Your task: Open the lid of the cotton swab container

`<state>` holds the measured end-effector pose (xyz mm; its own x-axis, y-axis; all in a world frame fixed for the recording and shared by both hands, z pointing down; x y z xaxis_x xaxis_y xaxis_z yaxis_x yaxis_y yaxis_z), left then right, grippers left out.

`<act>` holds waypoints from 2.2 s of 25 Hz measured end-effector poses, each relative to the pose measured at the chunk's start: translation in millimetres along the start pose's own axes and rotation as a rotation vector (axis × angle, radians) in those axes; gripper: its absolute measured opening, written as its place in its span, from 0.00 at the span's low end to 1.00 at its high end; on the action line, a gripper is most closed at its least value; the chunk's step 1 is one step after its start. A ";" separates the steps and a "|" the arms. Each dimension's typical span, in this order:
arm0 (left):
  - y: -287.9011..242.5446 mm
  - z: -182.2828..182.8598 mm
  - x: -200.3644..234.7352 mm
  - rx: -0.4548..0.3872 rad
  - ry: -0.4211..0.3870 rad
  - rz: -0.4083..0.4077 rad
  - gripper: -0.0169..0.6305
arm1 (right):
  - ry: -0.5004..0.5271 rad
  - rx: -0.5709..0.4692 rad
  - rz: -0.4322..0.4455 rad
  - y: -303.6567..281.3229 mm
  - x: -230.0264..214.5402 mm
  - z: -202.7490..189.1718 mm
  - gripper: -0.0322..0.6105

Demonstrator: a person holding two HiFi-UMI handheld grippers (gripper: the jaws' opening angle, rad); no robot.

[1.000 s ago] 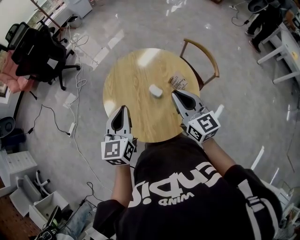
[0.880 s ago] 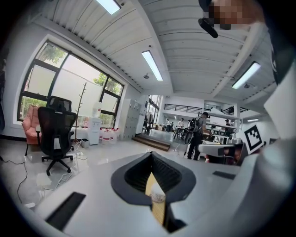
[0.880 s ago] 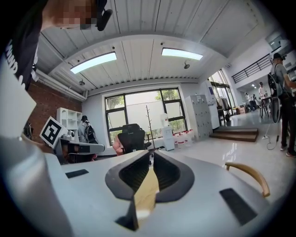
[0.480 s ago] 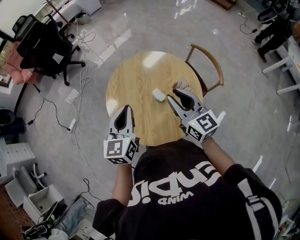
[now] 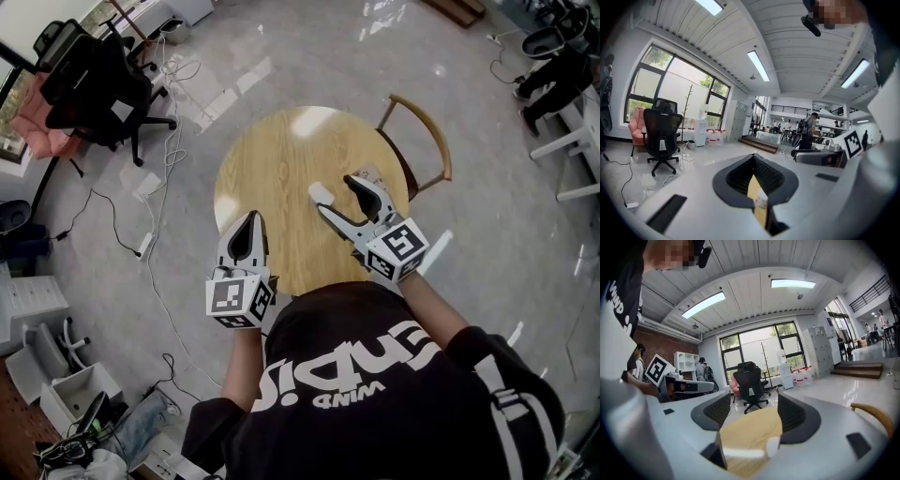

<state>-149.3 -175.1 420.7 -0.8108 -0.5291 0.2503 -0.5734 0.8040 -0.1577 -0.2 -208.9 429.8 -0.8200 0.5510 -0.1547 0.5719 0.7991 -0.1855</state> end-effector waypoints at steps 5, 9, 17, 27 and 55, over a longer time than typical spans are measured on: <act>-2.7 1.5 -1.3 0.003 -0.004 0.001 0.04 | 0.016 0.040 0.003 -9.7 -6.6 -16.2 0.50; -3.4 -0.6 -2.1 0.010 -0.009 0.004 0.04 | 0.033 0.087 -0.008 -19.0 -14.4 -42.7 0.50; -2.5 -6.3 -3.5 0.024 -0.002 0.027 0.04 | 0.051 0.167 -0.006 -36.5 -24.8 -95.8 0.50; 8.0 -15.1 -2.2 0.052 0.002 0.058 0.04 | 0.057 0.286 -0.041 -58.9 -34.7 -164.3 0.50; 12.6 -15.9 10.5 0.063 0.015 0.119 0.04 | 0.154 0.452 -0.167 -91.8 -55.0 -241.9 0.50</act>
<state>-163.2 -166.2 436.6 -0.8721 -0.4261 0.2406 -0.4796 0.8420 -0.2471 -12.9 -254.4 690.0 -0.8752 0.4810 0.0514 0.3568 0.7138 -0.6027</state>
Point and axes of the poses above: the fingertips, and each gripper's own axes: y backward along the fingers, x to its left, z out of its top, the point moved 1 cm from there along y, backward along the fingers, and after that the axes turned 13 degrees about -z, right-handed, at the moved point
